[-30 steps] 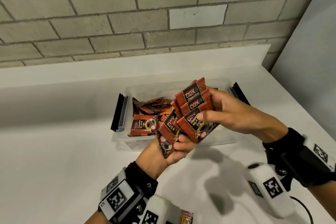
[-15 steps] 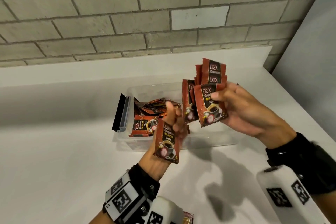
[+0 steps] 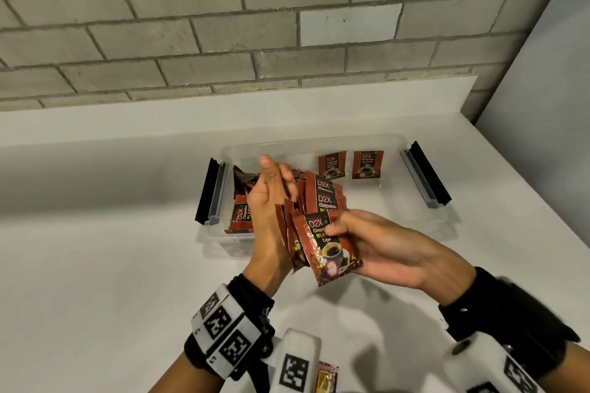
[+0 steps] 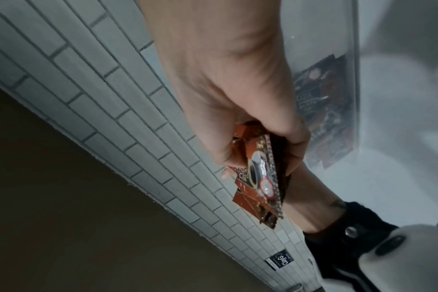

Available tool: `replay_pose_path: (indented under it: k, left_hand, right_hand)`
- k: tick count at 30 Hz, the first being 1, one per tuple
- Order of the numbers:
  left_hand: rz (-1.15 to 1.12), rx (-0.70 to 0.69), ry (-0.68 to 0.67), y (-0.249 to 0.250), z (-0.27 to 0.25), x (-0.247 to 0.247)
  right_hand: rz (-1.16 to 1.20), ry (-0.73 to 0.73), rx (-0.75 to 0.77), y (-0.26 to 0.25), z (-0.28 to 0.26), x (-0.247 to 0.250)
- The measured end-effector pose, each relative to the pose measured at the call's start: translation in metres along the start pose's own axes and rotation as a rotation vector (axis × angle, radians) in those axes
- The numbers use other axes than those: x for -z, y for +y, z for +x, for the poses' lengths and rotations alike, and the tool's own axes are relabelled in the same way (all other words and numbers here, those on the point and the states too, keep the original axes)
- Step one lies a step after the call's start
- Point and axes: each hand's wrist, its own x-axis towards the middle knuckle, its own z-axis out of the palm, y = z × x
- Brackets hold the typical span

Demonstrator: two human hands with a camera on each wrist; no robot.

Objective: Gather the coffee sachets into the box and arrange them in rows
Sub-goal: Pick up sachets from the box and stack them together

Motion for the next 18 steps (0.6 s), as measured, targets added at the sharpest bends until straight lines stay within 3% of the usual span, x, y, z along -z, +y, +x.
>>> replay_pose_path:
  k: [5,9,12,14,16,18]
  left_hand:
    - [0.207,-0.167,-0.056,0.003,-0.005,-0.002]
    - [0.604,-0.186,-0.204,0.005,-0.013,0.021]
    - [1.093,-0.132,-0.560,0.007,-0.030,0.044]
    - [1.356,-0.040,-0.964,0.009,-0.047,0.055]
    - [1.503,0.062,-1.342,0.005,-0.064,0.066]
    - [1.609,0.052,-1.525,-0.002,-0.079,0.075]
  right_hand:
    - [-0.052,0.011,-0.022,0.002,0.001,0.003]
    - [-0.095,0.067,0.025,-0.003,-0.007,0.016]
    - [-0.112,0.167,0.111,-0.012,-0.018,0.030]
    - [-0.136,0.204,0.143,-0.016,-0.025,0.037]
    - [-0.163,0.214,0.159,-0.016,-0.030,0.042]
    - [-0.188,0.232,0.171,-0.014,-0.033,0.045]
